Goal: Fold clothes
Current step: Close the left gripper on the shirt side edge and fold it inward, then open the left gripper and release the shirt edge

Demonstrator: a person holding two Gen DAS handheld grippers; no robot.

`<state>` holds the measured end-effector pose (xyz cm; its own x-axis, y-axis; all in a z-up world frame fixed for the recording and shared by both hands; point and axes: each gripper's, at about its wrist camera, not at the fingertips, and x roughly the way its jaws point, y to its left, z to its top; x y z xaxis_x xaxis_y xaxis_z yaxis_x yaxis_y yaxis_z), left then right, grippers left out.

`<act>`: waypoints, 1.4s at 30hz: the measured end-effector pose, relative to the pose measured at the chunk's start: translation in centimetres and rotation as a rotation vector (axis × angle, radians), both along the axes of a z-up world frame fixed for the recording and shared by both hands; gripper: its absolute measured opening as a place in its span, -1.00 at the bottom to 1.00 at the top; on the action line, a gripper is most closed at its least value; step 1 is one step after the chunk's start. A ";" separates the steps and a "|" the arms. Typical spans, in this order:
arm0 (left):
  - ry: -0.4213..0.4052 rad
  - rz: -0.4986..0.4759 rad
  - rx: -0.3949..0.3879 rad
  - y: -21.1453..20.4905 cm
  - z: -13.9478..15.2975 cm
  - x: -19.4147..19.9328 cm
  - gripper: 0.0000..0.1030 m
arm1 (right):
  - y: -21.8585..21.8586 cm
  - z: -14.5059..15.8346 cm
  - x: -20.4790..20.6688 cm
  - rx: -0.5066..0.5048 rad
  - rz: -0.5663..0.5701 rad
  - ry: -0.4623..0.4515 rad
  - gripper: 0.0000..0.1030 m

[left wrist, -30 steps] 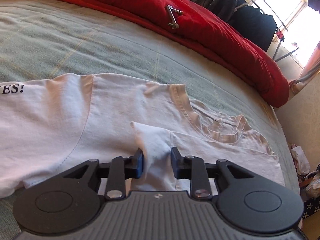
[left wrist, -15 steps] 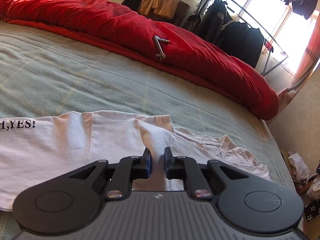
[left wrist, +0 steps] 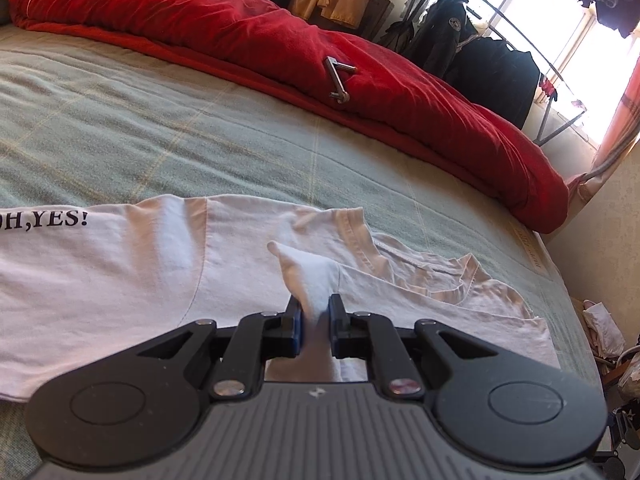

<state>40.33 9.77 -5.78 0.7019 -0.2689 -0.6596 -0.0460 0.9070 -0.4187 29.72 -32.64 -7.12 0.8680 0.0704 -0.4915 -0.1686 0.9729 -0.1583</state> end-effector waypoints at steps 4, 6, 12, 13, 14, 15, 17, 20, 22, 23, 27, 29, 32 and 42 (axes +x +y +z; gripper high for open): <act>0.025 0.010 0.015 0.2 -1.2 -0.8 -0.79 | -0.2 0.3 -0.1 0.021 0.008 -0.013 0.99; 0.027 0.023 0.002 0.6 -1.4 -1.1 -0.79 | -0.2 0.3 -0.1 0.026 0.007 -0.014 0.99; 0.023 0.048 0.019 1.0 -0.8 -0.5 -0.78 | -0.3 0.8 -0.4 0.053 0.027 -0.047 0.99; 0.021 0.058 0.026 1.1 -0.7 -0.4 -0.77 | -0.3 1.1 -0.6 0.061 0.041 -0.063 0.97; 0.016 0.076 0.039 1.3 -0.4 -0.4 -0.77 | -0.1 1.4 -0.7 0.065 0.057 -0.083 0.91; 0.009 0.092 0.054 1.5 -0.2 -0.5 -0.77 | 0.0 1.7 -0.9 0.068 0.074 -0.102 0.85; -0.009 0.102 0.088 1.4 0.6 -0.9 -0.77 | 0.8 2.4 -0.7 0.051 0.128 -0.119 0.50; -0.016 0.039 0.114 0.0 1.8 -1.3 -0.74 | 1.9 2.7 0.4 0.026 0.197 -0.097 0.23; -0.023 -0.033 0.124 -2.1 2.6 -1.1 -0.64 | 2.1 1.9 1.4 0.032 0.204 -0.037 0.20; -0.026 -0.072 0.120 -3.3 2.9 -0.9 -0.57 | 2.1 1.5 1.9 0.036 0.205 -0.006 0.20; -0.033 -0.256 0.050 -10.0 3.5 0.9 -0.44 | 1.2 0.2 3.3 0.131 0.200 0.116 0.22; -0.024 -0.352 0.007 -13.9 3.3 1.9 -0.38 | 0.5 -0.1 3.5 0.187 0.199 0.145 0.23; 0.008 -0.499 -0.090 -20.1 2.5 3.6 -0.36 | 0.5 -0.6 3.4 0.193 0.204 0.142 0.28; 0.172 -0.676 -0.169 -31.6 -2.3 8.9 -0.34 | 0.4 -0.7 3.5 0.205 0.221 0.139 0.39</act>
<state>49.26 -21.83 -8.08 0.2356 -0.7167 -0.6564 0.4250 0.6834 -0.5936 33.20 -32.28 -7.82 0.7460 0.3594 -0.5606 -0.3857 0.9195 0.0763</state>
